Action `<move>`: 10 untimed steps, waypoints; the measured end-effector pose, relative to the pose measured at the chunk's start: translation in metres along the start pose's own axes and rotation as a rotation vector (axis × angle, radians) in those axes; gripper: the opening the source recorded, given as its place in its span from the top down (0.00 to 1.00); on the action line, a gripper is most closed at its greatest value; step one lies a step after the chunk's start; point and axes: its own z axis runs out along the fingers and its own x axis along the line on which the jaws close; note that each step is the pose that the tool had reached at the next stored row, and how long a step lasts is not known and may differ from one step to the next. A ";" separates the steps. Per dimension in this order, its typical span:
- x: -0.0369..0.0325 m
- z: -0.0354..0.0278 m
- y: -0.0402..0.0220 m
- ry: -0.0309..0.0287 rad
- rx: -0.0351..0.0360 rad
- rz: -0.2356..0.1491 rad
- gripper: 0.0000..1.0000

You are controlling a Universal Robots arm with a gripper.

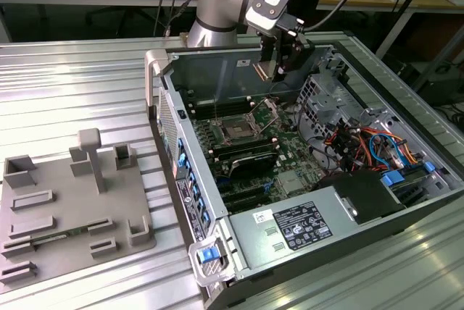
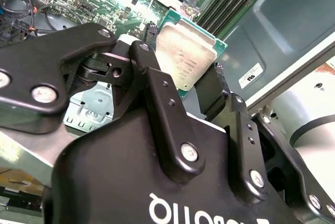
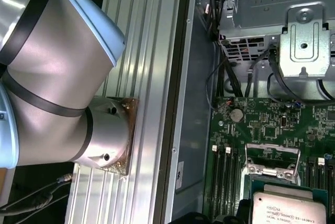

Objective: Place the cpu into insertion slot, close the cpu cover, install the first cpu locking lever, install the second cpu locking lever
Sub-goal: 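Place the cpu into insertion slot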

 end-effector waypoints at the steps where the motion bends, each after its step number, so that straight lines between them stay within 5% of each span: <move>1: 0.0000 0.0000 0.0000 0.0000 0.0000 0.001 0.45; 10: 0.0000 0.0016 -0.0001 -0.0137 -0.0030 0.153 0.45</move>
